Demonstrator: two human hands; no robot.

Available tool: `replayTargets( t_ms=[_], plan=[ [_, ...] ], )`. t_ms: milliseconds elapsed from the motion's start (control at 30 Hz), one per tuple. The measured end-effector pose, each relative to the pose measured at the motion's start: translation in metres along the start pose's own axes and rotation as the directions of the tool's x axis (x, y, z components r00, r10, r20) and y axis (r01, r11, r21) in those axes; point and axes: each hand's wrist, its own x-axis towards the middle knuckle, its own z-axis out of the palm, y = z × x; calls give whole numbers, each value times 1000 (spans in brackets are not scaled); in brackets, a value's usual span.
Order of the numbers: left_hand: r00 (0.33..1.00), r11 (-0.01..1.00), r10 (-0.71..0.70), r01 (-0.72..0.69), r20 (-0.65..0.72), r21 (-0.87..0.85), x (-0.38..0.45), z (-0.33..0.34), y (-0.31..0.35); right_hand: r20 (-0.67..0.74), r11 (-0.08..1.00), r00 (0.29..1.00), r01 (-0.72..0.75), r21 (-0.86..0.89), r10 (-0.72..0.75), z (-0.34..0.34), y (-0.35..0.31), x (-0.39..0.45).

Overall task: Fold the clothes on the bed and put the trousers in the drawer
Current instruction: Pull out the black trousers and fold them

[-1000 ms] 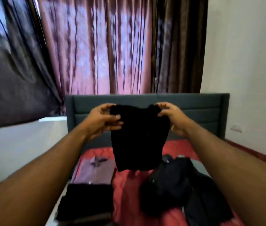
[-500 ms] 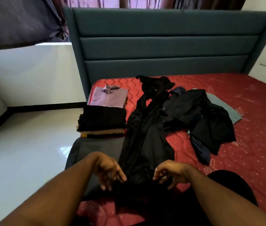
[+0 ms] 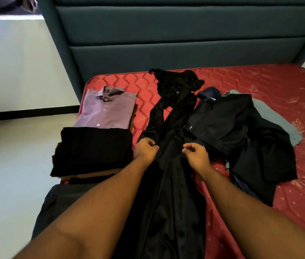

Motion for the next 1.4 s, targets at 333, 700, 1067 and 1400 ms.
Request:
replayTargets(
  t_ms=[333, 700, 1067, 1400],
  plan=[
    [956, 983, -177, 161, -235, -86, 84, 44, -31, 200, 911, 893, -412, 7, 403, 42, 0, 100],
    [845, 622, -396, 534, 358, -572, 61, -7, 11, 686, 823, 655, -550, 145, 317, 39, -27, 82],
    [936, 807, 0, 209, 353, -553, -115, -123, 39, 739, 831, 652, -498, 249, 170, -80, -58, -76],
    [904, 941, -225, 298, 364, -158, -222, -139, -21, 459, 882, 887, -181, 435, -44, -72, -46, -196]
  ],
)
